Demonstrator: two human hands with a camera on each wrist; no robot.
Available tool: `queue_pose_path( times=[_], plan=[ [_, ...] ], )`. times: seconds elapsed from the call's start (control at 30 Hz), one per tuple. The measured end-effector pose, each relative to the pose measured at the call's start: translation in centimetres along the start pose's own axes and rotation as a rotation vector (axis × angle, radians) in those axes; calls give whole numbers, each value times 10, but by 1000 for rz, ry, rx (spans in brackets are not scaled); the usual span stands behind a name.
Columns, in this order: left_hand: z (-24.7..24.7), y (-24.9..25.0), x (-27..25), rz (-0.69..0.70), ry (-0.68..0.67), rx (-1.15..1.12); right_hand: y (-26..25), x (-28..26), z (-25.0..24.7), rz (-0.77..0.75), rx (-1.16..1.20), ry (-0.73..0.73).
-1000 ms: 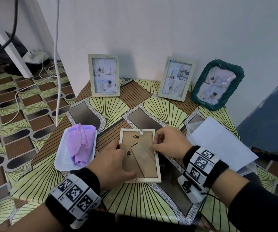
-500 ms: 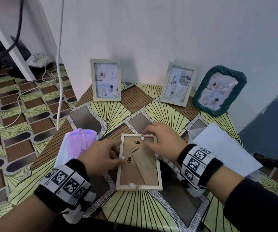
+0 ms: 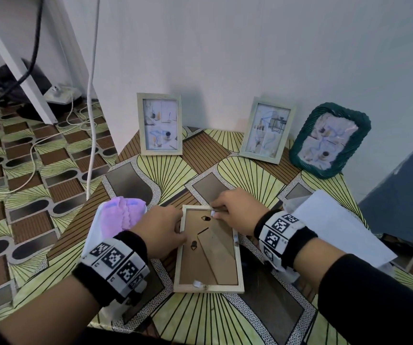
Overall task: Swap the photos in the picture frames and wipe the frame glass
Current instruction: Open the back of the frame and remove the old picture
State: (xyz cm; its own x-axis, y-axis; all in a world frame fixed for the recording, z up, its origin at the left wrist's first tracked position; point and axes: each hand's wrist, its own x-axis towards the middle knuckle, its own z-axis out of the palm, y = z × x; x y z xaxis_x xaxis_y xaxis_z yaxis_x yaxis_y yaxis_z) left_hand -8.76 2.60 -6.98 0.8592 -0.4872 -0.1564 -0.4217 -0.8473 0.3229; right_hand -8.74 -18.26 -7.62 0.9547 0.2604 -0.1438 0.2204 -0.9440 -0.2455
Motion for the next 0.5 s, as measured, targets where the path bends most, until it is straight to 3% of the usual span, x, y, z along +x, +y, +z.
queue_pose_path(
  times=[0.17, 0.5],
  plan=[
    [-6, -6, 1, -10, -109, -166, -4, 4, -1, 42, 4, 33],
    [0, -8, 0, -56, -53, -184, -11, 14, -6, 122, -64, 89]
  ],
)
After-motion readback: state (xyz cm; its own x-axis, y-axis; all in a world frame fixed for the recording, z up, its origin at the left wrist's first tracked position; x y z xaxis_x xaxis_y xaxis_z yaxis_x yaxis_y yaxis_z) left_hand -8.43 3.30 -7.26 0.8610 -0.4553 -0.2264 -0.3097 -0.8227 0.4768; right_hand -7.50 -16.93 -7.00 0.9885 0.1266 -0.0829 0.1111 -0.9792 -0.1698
